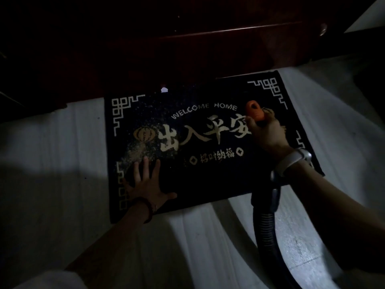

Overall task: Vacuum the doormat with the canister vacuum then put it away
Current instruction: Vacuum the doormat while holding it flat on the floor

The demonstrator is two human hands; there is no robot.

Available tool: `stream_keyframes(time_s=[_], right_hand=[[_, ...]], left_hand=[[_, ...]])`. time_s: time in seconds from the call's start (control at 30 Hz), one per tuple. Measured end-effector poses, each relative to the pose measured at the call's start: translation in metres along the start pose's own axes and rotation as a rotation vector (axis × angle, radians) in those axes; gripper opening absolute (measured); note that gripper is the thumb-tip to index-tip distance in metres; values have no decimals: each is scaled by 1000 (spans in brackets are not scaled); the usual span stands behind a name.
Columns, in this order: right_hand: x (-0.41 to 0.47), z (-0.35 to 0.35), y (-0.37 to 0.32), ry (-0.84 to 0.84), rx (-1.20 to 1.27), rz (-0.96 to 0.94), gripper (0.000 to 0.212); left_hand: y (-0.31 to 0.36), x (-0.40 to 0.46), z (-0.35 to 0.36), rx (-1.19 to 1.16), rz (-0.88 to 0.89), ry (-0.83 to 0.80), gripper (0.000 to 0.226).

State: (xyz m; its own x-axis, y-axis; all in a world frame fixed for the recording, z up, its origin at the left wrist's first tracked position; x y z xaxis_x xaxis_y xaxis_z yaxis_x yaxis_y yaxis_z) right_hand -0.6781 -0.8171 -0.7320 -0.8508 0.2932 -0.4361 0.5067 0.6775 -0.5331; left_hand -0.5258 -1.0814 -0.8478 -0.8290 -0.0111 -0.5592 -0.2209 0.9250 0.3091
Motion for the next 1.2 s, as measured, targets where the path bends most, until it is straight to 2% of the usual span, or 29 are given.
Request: stream_keyframes(time_s=[0.1,0.2,0.3,0.37,0.47,0.53,0.63,0.73,0.8,0.9,0.97,1.1,1.2], right_hand=[[-21,42,-13,-165,9,-57,40],[-33,53,-22,-210,-55,-163,36],[-23,21,-20,-154,-29,-104,34],[-11,2,-15,-51,8,-45,39],[1,10,-14,20,27,18,41],[-3,39,-20,-32,35,-13,43],[-32,91,-41,-202,-19,-193,43],[-47,99,-51,-299,-91,-280,45],[-33,77,-42,-244,-57,-223,46],[-1,31,-14,10,3,-35,45],[10,20,-6,97,12,42,46],[-4,67,-32,-67,62,-109,43],[-40,104,-46,-245,-28,-262,44]], left_hand=[[-1,0,1,11,5,-12,112],[-1,-1,0,22,1,-16,112],[0,-2,-2,24,3,-2,111],[0,-2,-2,25,5,0,111],[2,-2,-2,17,0,-1,112],[2,-2,-3,1,-5,-11,113],[1,-2,-4,-10,-13,-21,113],[1,-2,-3,-1,1,-23,111],[1,-3,-3,-3,9,-18,111],[1,-3,-2,-1,18,-9,111],[1,-2,-1,16,15,-3,111],[0,-1,1,22,14,-12,111],[-1,-2,1,22,28,-14,109]])
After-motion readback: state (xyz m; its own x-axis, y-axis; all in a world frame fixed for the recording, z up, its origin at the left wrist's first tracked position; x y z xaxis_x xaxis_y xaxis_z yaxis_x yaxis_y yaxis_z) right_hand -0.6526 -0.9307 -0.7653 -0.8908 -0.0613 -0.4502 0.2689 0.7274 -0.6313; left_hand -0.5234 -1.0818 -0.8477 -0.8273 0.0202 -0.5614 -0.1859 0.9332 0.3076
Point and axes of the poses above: each hand's wrist, its own x-axis towards the middle knuckle, its own z-axis out of the palm, y = z × x, the point moved 5 cm from there along x, towards the middle knuckle, and after that the axes turned 11 degrees about z, right-handed, at the moved point
